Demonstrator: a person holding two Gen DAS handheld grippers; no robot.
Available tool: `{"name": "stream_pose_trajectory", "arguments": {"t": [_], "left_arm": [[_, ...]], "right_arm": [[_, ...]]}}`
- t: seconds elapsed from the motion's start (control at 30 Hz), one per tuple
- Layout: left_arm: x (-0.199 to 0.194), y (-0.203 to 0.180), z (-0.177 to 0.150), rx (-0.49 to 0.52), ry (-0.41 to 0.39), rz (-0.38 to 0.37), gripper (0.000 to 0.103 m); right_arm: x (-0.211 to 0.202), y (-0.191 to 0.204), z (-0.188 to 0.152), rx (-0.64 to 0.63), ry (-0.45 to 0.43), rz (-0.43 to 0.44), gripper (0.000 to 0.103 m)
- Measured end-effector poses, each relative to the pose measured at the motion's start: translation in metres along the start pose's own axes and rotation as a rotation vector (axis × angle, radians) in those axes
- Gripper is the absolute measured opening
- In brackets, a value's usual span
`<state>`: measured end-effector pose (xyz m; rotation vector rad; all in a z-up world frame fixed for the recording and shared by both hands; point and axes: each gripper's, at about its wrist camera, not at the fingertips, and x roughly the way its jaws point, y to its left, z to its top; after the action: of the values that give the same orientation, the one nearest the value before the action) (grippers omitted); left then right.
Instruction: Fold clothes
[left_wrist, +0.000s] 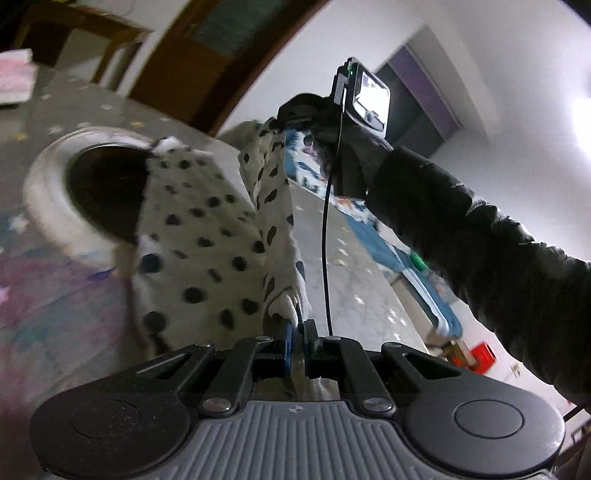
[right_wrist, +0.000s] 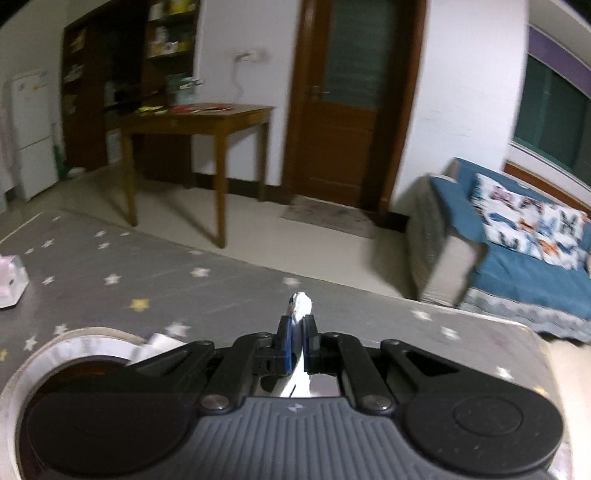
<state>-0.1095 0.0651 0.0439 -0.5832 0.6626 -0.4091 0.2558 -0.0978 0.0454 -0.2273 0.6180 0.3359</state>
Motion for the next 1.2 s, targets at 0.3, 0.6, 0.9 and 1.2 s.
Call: {"name": "stream_pose_trajectory", "arguments": {"t": [0.3, 0.6, 0.9, 1.2], "left_arm": [[-0.013, 0.033, -0.007, -0.095, -0.009, 0.095, 0.007], [-0.012, 0.042, -0.019, -0.101, 0.009, 0.197, 0.008], [-0.017, 0.045, -0.018, -0.082, 0.012, 0.244, 0.035], [-0.023, 0.042, -0.008, -0.033, -0.031, 0.281, 0.064]], "right_arm": [[0.049, 0.094, 0.003, -0.089, 0.042, 0.1, 0.005], [0.074, 0.1, -0.016, 0.002, 0.102, 0.264, 0.008], [0.041, 0.077, -0.022, -0.019, 0.11, 0.336, 0.013], [-0.034, 0.073, -0.075, -0.184, 0.157, 0.442, 0.029]]}}
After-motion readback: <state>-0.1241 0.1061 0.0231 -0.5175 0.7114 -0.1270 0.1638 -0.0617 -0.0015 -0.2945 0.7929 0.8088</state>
